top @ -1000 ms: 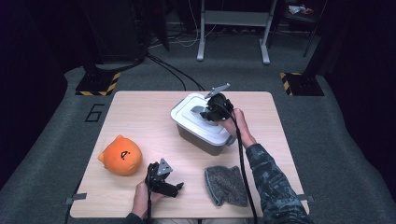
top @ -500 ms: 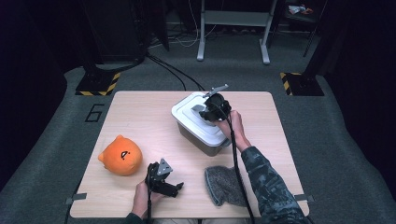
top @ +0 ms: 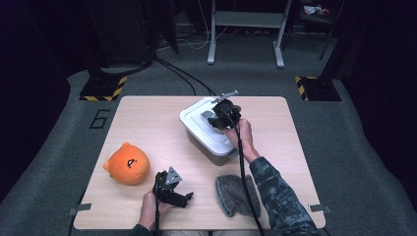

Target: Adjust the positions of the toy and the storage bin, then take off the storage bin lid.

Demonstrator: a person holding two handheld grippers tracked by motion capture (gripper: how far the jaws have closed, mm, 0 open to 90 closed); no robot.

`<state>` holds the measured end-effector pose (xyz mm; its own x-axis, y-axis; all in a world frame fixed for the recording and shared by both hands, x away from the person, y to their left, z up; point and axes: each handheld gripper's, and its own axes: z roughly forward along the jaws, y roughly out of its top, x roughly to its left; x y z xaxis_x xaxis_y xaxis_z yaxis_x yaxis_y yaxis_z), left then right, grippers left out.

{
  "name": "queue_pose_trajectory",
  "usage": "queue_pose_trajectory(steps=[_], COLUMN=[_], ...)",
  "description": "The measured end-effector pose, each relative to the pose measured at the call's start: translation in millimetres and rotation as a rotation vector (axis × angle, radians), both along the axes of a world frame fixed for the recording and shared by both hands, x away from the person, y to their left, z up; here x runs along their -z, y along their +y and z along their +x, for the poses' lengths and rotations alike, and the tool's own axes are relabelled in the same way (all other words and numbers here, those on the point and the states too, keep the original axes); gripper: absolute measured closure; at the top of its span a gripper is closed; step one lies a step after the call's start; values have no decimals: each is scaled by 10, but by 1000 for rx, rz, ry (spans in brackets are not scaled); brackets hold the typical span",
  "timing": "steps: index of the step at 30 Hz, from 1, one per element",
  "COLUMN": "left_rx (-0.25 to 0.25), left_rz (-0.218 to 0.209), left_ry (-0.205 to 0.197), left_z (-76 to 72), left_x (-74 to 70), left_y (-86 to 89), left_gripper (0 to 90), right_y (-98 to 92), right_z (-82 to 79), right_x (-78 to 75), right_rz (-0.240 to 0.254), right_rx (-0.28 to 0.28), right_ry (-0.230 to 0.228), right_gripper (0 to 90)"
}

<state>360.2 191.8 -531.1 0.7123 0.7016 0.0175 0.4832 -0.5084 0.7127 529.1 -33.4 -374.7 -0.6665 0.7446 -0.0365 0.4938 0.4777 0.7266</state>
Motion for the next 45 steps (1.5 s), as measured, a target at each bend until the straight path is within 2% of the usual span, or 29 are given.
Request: queue_pose_trajectory(steps=[7,20,32,33,34,40,43,45], left_rx=[0,0,-2,-2,-2,0,0,0], left_rz=[0,0,-1,-2,-2,0,0,0], left_ry=[0,0,-2,0,0,0,0,0], left_z=[0,0,1,0,0,0,0,0], left_x=[0,0,0,1,1,0,0,0], left_y=[0,0,0,-1,-1,0,0,0], left_gripper=[3,3,4,3,3,4,3,3], right_y=[32,34,-28,-30,-42,-96,-126,-147], right_z=[-16,-25,-56,-68,-58,-74,-92,-109], right_x=[2,-5,-151,-160,-165,-224,-276,-310], right_rz=[6,4,0,6,3,5,22,25], right_rx=[18,15,12,24,15,21,32,43], right_ry=[2,-4,-43,-32,-43,-46,-60,-49], right_gripper=[666,668,667,667,667,667,667,667])
